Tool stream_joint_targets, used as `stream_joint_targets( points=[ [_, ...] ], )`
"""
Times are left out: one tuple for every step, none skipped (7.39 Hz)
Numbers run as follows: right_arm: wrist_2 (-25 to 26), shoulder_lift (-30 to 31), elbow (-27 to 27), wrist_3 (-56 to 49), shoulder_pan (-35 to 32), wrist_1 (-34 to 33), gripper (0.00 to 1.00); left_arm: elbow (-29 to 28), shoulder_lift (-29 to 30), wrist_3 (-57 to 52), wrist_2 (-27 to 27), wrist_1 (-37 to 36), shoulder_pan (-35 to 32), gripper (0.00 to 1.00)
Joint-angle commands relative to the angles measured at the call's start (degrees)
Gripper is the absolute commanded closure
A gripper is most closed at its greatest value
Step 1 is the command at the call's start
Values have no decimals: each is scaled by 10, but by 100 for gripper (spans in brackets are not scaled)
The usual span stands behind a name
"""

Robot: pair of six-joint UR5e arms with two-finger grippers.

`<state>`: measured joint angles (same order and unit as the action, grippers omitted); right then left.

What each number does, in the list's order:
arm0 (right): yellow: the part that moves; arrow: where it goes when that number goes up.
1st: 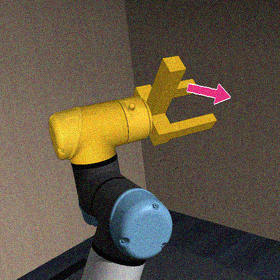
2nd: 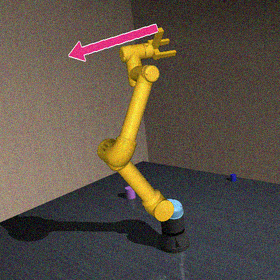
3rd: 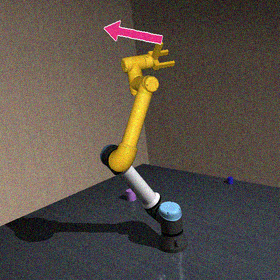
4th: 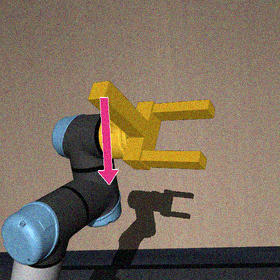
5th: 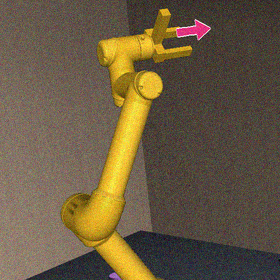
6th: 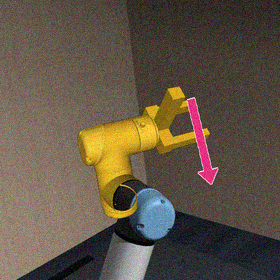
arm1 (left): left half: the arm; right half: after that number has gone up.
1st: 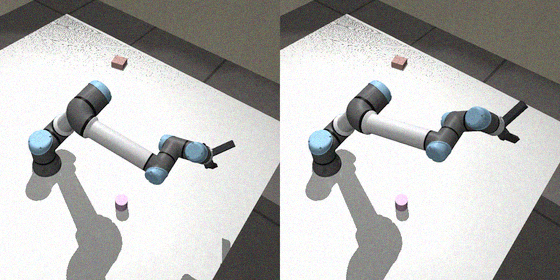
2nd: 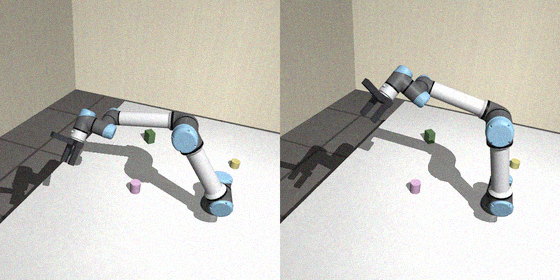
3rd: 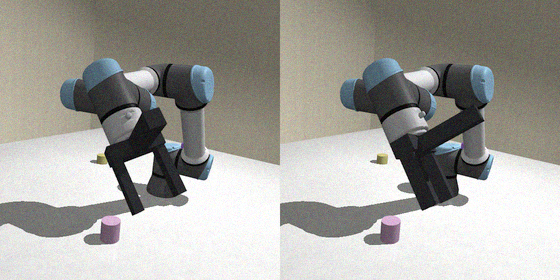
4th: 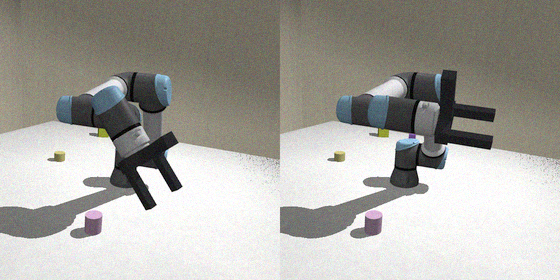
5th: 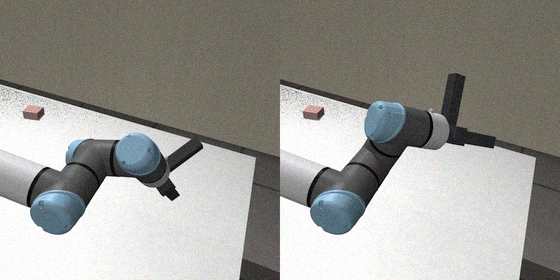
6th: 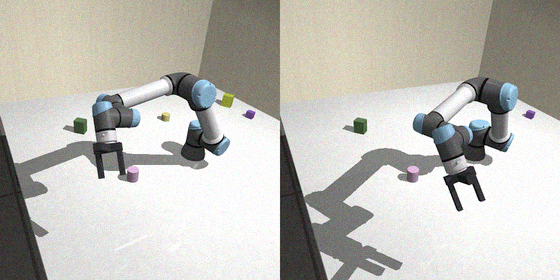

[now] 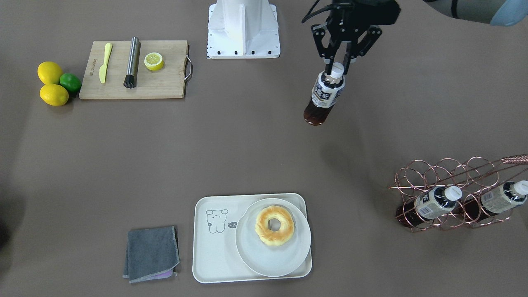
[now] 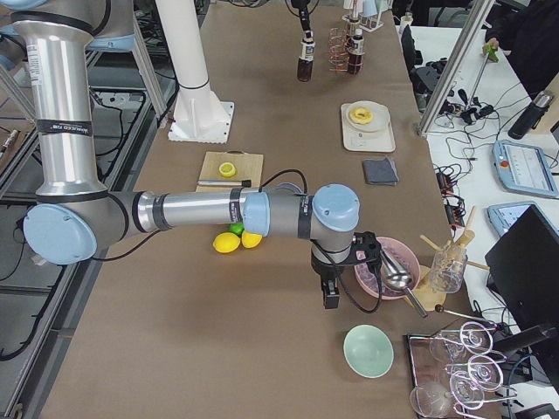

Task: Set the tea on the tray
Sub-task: 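Carry the tea bottle with the left gripper toward the table center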

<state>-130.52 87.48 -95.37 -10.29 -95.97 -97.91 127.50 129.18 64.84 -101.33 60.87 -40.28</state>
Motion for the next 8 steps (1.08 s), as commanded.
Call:
stream_joint_targets(
  points=[
    [2, 7, 0, 1, 0, 22, 0, -91, 102, 74, 58, -2, 78, 100],
    [1, 5, 10, 1, 0, 25, 0, -120, 127, 85, 69, 0, 86, 100],
    [0, 3, 12, 2, 0, 25, 0, -146, 149, 86, 84, 0, 108, 100],
    [-1, 4, 12, 2, 0, 25, 0, -170, 161, 91, 97, 10, 118, 100],
    [-1, 5, 12, 2, 0, 25, 0, -189, 157, 92, 97, 41, 128, 100],
    [-1, 6, 12, 2, 0, 25, 0, -198, 151, 96, 98, 50, 141, 100],
    [-1, 6, 13, 2, 0, 25, 0, -200, 148, 103, 117, 57, 154, 100],
    [-1, 6, 13, 2, -1, 25, 0, -200, 140, 103, 134, 64, 164, 100]
  ],
)
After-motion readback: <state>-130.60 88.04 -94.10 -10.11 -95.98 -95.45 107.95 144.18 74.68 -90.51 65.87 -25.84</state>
